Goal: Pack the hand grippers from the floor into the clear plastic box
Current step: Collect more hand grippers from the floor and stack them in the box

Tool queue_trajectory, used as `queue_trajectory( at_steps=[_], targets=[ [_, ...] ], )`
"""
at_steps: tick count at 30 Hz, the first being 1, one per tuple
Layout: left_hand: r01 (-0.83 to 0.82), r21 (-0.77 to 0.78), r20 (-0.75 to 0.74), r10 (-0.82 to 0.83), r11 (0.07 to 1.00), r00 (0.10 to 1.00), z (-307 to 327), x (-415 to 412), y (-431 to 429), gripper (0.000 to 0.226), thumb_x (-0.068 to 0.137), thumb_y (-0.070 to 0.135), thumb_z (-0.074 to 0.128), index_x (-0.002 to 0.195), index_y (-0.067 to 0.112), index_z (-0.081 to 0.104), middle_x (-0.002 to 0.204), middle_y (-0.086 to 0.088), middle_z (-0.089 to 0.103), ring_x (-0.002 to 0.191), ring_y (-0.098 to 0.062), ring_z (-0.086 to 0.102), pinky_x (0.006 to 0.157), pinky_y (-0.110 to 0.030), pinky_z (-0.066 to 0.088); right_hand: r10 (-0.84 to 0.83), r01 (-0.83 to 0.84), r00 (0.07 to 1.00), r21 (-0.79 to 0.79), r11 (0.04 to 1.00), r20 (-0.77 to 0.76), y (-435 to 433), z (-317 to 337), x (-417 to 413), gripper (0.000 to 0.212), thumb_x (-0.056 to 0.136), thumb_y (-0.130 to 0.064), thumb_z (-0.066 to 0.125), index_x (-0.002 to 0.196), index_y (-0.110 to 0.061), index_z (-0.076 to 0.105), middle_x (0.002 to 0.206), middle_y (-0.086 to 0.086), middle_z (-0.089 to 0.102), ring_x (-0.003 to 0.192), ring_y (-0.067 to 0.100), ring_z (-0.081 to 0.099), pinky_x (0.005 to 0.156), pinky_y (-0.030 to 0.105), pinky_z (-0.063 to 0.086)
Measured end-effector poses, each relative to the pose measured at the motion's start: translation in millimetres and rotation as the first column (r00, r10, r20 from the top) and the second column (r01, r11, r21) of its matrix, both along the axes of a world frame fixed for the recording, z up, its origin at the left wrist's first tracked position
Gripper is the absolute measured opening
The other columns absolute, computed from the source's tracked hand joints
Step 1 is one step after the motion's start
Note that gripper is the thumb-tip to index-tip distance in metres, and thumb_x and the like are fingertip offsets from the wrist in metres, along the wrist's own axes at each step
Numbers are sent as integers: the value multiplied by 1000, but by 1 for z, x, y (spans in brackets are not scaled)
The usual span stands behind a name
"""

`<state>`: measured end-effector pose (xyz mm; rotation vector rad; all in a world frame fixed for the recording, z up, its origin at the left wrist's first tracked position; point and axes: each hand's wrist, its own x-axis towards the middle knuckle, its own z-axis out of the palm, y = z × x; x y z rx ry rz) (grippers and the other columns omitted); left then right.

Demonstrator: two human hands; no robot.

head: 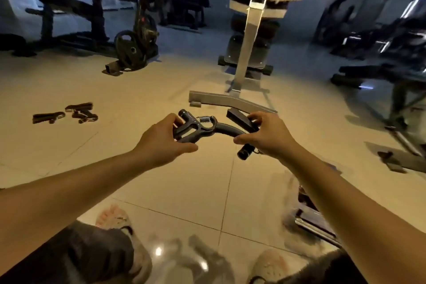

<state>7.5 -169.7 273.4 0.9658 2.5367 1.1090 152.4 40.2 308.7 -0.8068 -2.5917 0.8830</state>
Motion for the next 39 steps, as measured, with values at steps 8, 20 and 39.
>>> queue_trajectory(
  at_steps=[8, 20, 39],
  targets=[
    [280, -102, 2, -281, 955, 960, 3, 107, 110, 59, 73, 40, 88, 117, 24, 51, 100, 6, 60, 81, -16, 66, 75, -38, 60, -261, 263, 965, -93, 960, 32, 70, -8, 157, 72, 72, -27, 90, 135, -11, 58, 114, 8, 66, 95, 24, 66, 84, 36, 58],
    [346, -97, 31, -345, 933, 938, -19, 144, 196, 59, 74, 42, 87, 115, 23, 50, 102, 5, 59, 78, -12, 64, 79, -40, 59, -363, 370, 929, -125, 921, 71, 152, -30, 203, 71, 69, -27, 91, 131, -11, 60, 109, 8, 68, 87, 20, 68, 76, 32, 57],
    [407, -285, 6, -423, 868, 906, -100, 122, 382, 58, 71, 48, 85, 110, 27, 48, 103, 4, 63, 81, -17, 62, 70, -35, 51, -489, 545, 814, -124, 829, 314, 322, -173, 201, 70, 63, -46, 89, 119, -19, 57, 94, -4, 62, 79, 20, 68, 72, 39, 59]
  ],
)
